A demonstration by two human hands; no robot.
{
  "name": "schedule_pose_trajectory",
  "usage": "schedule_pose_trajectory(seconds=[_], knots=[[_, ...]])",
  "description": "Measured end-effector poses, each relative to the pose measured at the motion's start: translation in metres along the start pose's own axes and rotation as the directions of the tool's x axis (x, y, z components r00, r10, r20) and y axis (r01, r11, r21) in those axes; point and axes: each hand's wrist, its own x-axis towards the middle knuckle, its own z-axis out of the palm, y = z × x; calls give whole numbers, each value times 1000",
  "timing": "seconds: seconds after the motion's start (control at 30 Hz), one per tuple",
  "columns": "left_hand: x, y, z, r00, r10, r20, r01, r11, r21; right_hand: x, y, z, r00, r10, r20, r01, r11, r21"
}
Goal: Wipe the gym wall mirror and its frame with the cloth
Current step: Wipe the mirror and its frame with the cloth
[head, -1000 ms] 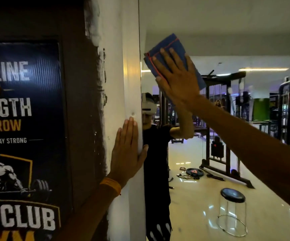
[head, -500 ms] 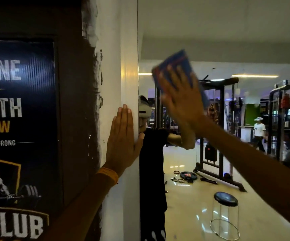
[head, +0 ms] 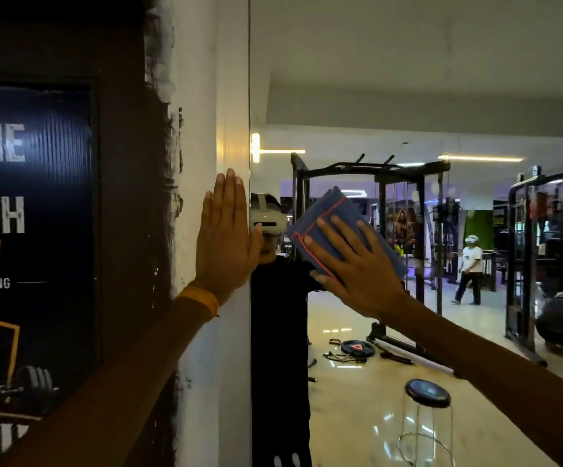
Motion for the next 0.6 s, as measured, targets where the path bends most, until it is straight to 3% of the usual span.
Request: schedule_pose_trajectory(seconds=[0.07,0.1,0.2,0.27,0.33,0.4,0.47,0.5,0.53,0.6], knots=[[18,-2,-1,999,36,-3,-36,999,-23,8,22,-6,998,-65,16,66,997,-38],[24,-2,-1,999,40,-9,-40,999,-25,23,37,-8,1000,-25,6,25,998,-66],[28,-3,2,998,55,-22,-54,998,9,71,76,-21,956,278,-89,-284,956,-72],[25,-5,4,996,88,-19,-88,996,31,76,66,-19,913,392,-117,-395,919,-5],[24,-7,5,995,100,-21,-99,994,35,53,31,-6,950,301,-85,-301,953,4],[25,-8,5,995,99,-16,-98,995,25,18,9,4,995,85,-48,-85,996,3],[26,-7,6,994,108,-23,-107,994,23,16,26,-3,996,-87,-7,87,996,-5],[27,-8,6,993,111,-26,-110,993,31,27,44,-7,995,-101,-11,101,995,-17],[26,-8,6,993,113,-29,-111,993,44,42,62,-12,998,-46,-38,45,999,-31],[26,-8,8,993,113,-33,-111,992,67,74,97,-26,962,239,-128,-244,970,-19]])
